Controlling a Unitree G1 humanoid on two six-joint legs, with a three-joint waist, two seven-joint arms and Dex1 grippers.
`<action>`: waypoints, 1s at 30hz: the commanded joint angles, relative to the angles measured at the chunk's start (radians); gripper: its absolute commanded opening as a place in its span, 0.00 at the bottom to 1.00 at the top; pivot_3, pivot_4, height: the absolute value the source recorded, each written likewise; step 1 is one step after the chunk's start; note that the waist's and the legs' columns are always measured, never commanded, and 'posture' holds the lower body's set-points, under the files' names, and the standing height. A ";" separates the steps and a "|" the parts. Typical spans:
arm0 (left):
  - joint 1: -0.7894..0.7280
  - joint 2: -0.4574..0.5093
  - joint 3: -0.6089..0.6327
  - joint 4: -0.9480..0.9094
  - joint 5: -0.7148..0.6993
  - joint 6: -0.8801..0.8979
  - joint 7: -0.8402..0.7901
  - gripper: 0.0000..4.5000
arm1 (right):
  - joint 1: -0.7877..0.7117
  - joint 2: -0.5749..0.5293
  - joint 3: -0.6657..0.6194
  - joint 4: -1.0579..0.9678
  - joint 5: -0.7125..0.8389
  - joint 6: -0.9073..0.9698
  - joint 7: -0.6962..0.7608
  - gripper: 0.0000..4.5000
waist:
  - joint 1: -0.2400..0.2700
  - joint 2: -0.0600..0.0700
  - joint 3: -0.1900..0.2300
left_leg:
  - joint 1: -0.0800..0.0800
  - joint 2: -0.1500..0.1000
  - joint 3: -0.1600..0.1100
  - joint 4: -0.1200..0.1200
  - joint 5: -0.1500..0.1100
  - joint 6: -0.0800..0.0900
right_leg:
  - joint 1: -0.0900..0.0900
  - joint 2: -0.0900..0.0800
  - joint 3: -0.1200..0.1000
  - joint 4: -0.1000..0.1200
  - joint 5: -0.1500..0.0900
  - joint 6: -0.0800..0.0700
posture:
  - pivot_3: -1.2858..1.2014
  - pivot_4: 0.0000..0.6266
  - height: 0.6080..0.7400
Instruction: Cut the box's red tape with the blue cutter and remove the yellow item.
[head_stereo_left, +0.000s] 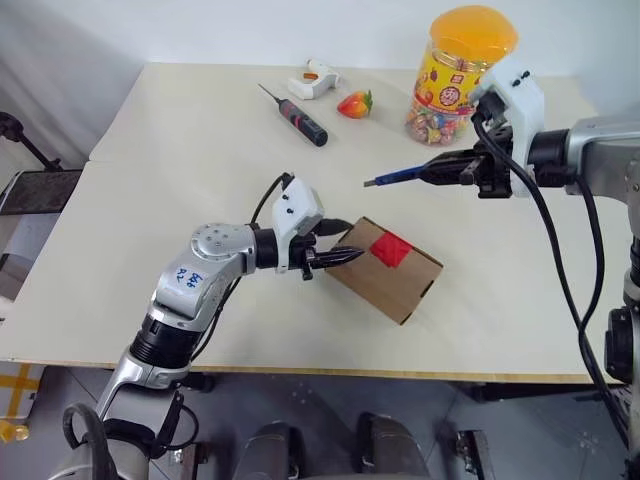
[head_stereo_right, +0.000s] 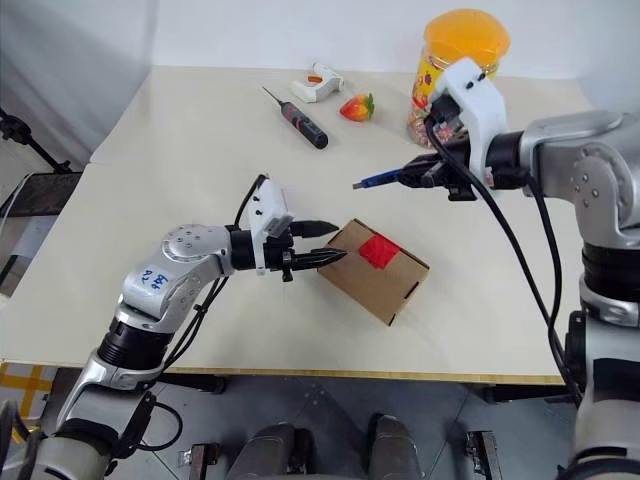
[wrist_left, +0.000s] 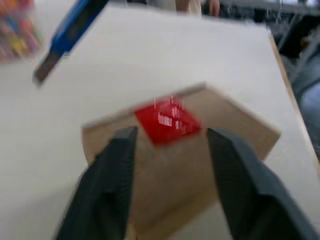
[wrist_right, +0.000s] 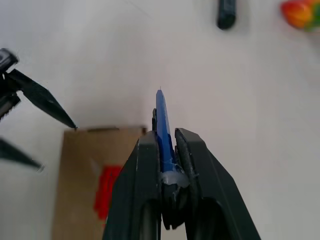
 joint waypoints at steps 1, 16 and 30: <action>-0.074 -0.002 -0.031 0.044 0.033 0.028 -0.033 0.26 | 0.021 -0.035 -0.044 -0.081 0.013 0.000 -0.013 0.03 | 0.000 0.000 0.000 | 0.000 0.000 0.000 0.000 0.000 0.000 | 0.000 0.000 0.000 0.000 0.000 0.000 | 0.52 0.24 1.00; -0.163 -0.036 -0.121 0.140 0.126 0.137 -0.076 0.00 | 0.104 -0.054 -0.034 -0.149 0.052 -0.001 -0.022 0.03 | 0.015 0.000 0.000 | 0.000 0.000 0.000 0.002 0.000 0.000 | 0.000 0.000 0.001 0.000 0.000 0.000 | 0.52 0.24 1.00; -0.175 -0.045 -0.118 0.168 0.145 0.148 -0.073 0.00 | 0.174 -0.113 -0.028 -0.173 0.056 -0.026 0.001 0.03 | 0.023 0.000 0.000 | 0.000 0.000 0.000 0.002 0.000 0.000 | 0.000 0.000 0.001 0.000 0.000 0.000 | 0.52 0.24 1.00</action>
